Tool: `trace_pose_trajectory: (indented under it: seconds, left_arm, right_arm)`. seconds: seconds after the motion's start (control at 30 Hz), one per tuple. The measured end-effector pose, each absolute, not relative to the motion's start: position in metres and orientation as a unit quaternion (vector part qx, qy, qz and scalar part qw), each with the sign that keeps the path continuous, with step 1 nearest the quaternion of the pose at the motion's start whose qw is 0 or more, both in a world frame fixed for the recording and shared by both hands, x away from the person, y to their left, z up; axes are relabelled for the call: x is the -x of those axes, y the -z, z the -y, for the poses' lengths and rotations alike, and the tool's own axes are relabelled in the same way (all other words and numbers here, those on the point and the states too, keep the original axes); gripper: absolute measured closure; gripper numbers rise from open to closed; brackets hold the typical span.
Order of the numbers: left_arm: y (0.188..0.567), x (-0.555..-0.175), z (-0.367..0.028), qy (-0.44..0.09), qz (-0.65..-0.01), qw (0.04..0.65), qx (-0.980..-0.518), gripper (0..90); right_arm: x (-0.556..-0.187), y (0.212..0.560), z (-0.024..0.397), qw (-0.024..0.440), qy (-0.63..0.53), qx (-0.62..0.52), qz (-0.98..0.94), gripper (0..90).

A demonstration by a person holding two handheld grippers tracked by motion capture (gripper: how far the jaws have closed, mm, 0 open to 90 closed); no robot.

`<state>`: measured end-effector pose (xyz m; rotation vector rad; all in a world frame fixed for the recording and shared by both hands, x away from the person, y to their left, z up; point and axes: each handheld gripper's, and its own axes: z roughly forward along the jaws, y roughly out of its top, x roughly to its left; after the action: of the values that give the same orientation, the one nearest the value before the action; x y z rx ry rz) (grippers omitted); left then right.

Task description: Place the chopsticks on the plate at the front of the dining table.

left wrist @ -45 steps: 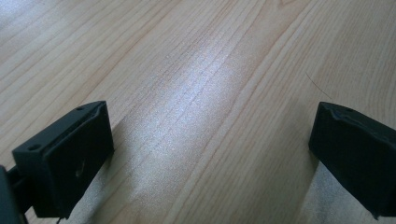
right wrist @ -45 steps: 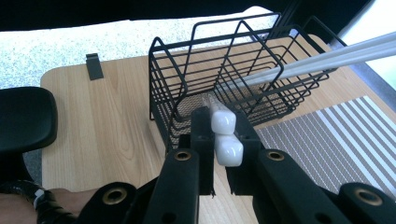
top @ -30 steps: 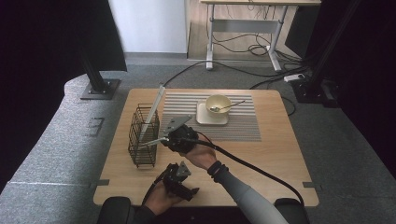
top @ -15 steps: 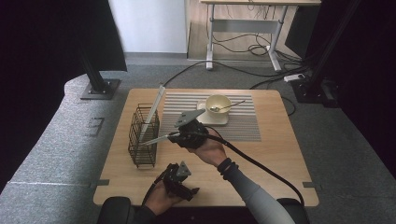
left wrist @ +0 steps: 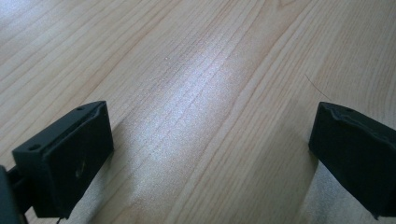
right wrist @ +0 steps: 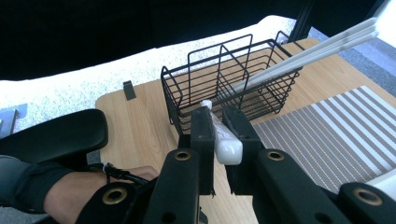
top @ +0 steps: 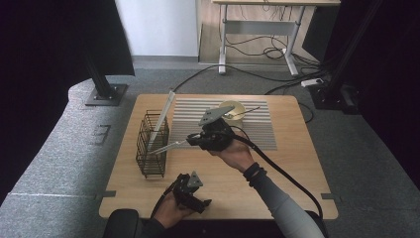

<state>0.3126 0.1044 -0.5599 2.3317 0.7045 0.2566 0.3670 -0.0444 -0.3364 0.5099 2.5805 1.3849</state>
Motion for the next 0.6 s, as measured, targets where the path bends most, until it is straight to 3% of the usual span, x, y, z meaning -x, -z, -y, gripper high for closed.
trace_pose_trajectory:
  seconds: [0.6]
  left_arm:
    - [0.56, -0.314, -0.104, -0.097, -0.268, 0.339, -0.896, 0.0]
  right_arm:
    - [-0.353, 0.303, 0.085, 0.102, -0.494, -0.171, -0.846, 82.5]
